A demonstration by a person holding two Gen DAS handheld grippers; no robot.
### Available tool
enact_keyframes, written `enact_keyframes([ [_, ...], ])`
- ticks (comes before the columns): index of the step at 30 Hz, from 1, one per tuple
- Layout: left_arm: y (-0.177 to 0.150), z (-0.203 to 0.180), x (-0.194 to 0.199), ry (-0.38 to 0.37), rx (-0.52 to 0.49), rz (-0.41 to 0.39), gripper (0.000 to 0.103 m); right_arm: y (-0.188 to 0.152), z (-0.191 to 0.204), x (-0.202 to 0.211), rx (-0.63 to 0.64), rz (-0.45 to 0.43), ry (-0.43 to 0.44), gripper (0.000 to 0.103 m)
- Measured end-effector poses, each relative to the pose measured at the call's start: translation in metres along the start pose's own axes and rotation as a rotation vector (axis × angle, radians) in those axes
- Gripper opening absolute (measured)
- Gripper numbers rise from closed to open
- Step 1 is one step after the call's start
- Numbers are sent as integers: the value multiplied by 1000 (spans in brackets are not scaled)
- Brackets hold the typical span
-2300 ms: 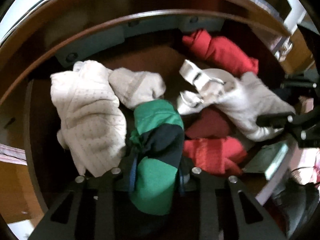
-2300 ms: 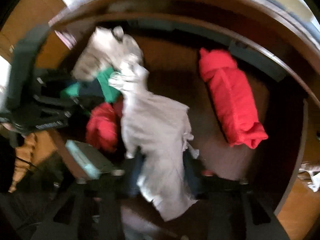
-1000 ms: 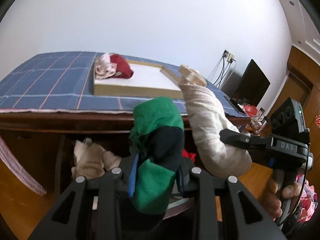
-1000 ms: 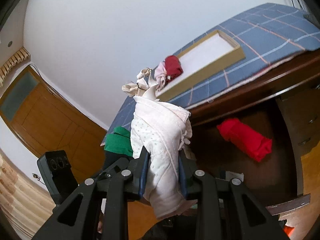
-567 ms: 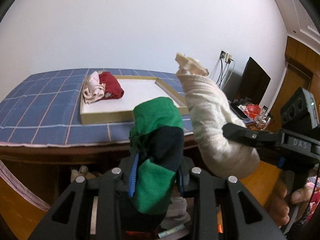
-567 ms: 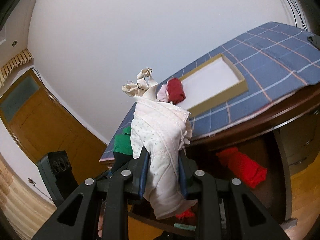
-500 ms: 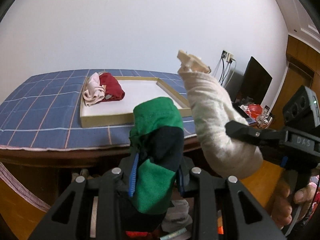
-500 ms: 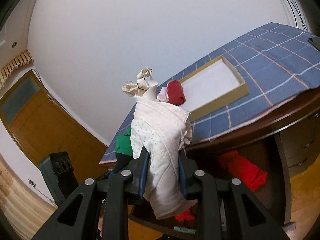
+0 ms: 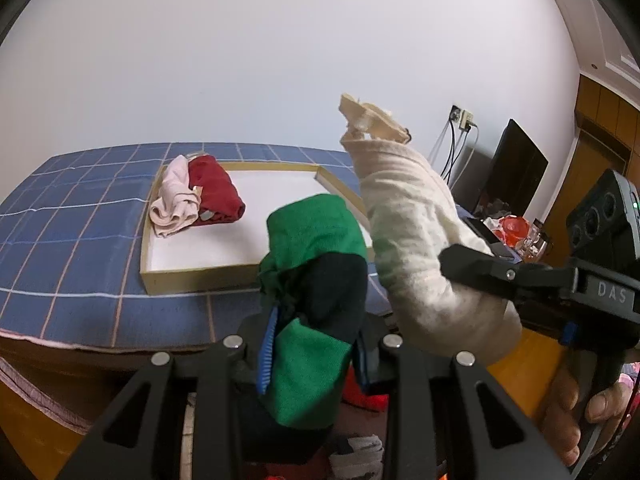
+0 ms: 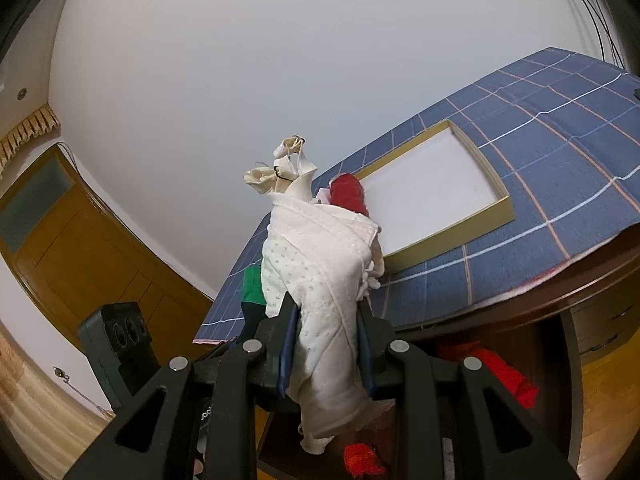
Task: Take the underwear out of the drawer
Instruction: 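Carry both items up over the cream tray with both grippers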
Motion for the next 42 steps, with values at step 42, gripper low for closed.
enact_keyframes([
  [42,83,43,-54,3,73,-30,29,78,-21,-56,-122,-34,-60,29],
])
Point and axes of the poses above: each gripper's, at about its wrist camera, not at the fingertips, and x roughly against the way its jaws point, z to its left, y to its top, the point moved 10 cm from there along -x, roughly the way its jaws point, and after that the axes turned 10 degrees about -y, right-handed, at the moved point
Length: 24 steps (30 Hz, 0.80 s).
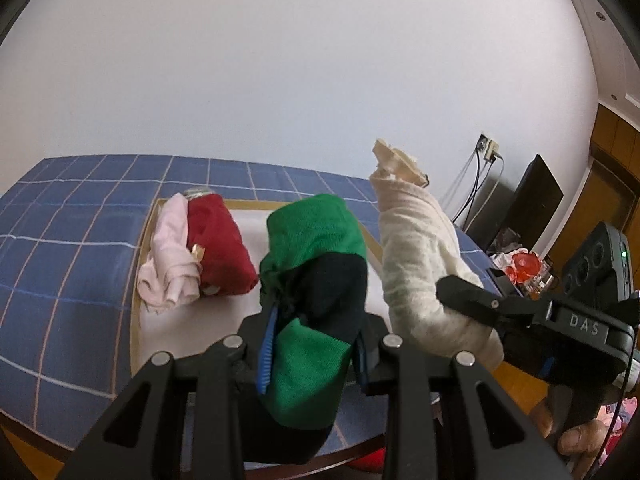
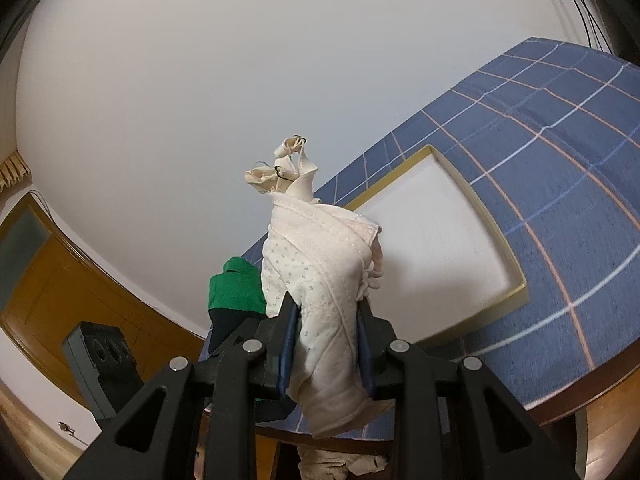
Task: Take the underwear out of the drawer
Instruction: 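Carry both items up over the cream tray with both grippers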
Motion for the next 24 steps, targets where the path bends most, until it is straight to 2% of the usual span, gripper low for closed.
enact_keyframes([
  [11,23,14,-20,63,-9,-26,29,16,18,-9,68,-28,-34,29],
  [24,39,42,-53,158,0,-13,29,42,26,-59,199,-102,-147,29],
])
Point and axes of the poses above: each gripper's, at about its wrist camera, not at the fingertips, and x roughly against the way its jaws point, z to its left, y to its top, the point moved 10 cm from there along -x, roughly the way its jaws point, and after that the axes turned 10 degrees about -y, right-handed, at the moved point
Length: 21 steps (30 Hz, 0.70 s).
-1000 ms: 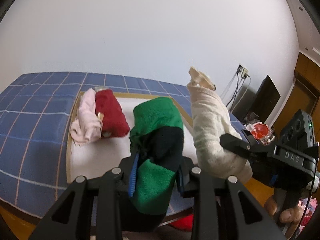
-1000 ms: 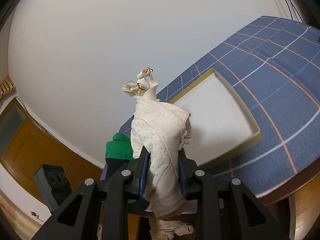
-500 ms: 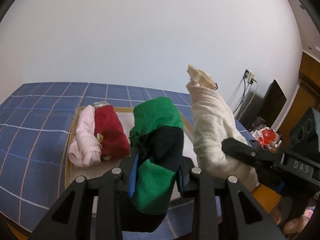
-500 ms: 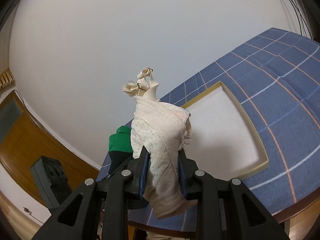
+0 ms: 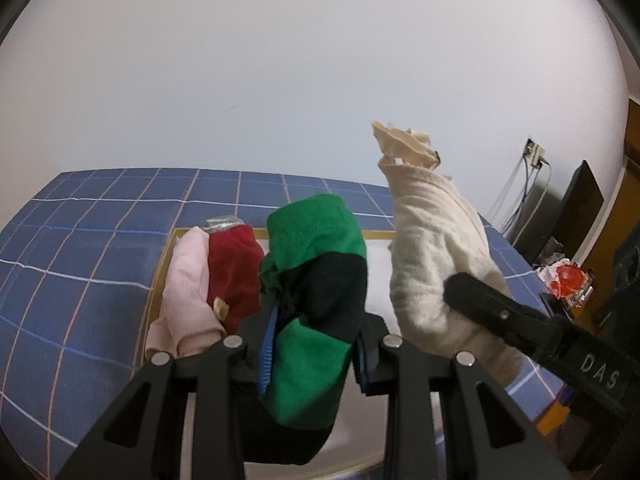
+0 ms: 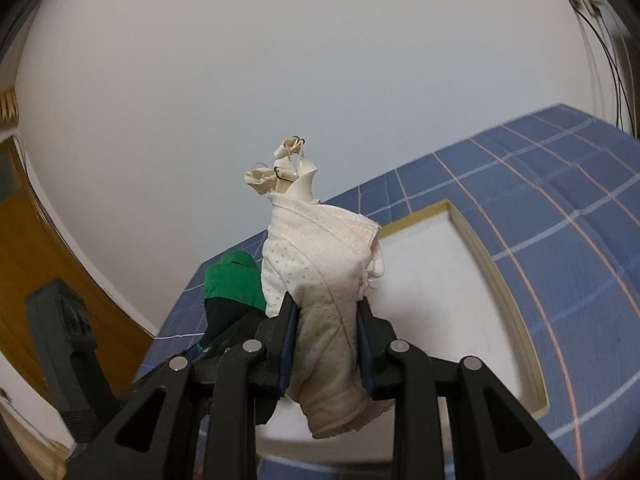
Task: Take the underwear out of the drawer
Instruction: 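Carry both items up over the cream tray with both grippers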
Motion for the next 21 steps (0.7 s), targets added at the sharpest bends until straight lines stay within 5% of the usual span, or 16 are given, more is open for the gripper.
enact_keyframes([
  [13,5,22,-37,137,-24,10,29,-3,1,-53,130,-29,-143,29],
  [21,6,34,-54,177,-21,34,29,-8,0,-71,28,10,-39,29],
])
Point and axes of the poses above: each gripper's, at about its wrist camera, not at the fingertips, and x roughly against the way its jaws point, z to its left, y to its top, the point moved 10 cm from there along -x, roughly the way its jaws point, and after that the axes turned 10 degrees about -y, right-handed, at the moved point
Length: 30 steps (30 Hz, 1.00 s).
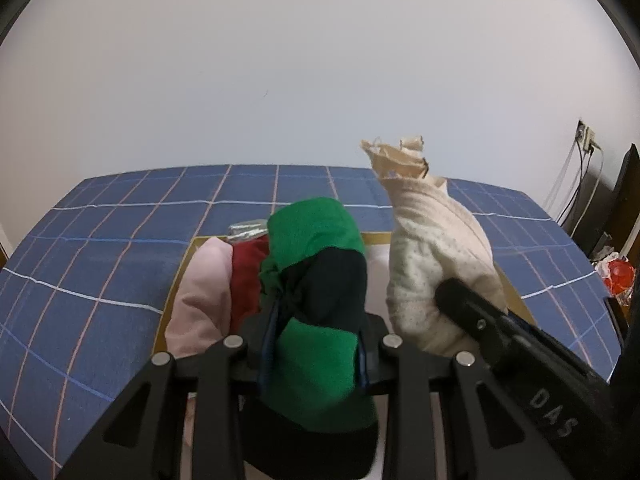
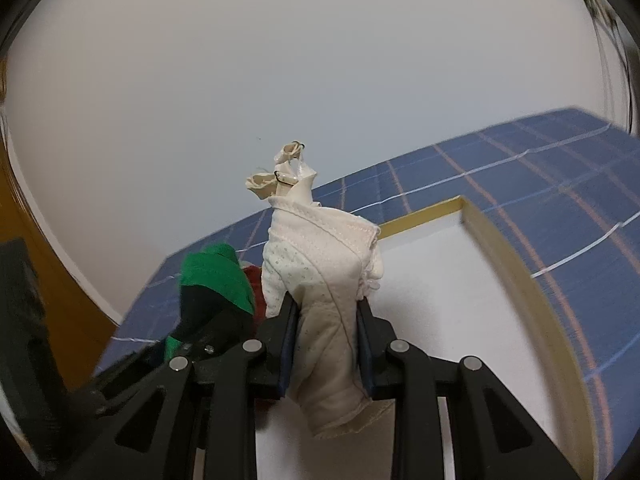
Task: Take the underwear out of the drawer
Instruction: 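Carry both items up over the cream tray with both grippers, then lower both items into the tray beside the red sock and open both grippers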
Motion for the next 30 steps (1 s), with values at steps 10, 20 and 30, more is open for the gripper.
enact_keyframes([
  [10,-1,-4,-13,39,-30,6,50,3,9,1,31,-28,24,36],
  [20,-12,8,-17,78,38,73,89,2,7,4,12,-27,21,67],
  [30,-16,11,-18,90,29,86,89,1,5,6,-14,-43,31,67],
])
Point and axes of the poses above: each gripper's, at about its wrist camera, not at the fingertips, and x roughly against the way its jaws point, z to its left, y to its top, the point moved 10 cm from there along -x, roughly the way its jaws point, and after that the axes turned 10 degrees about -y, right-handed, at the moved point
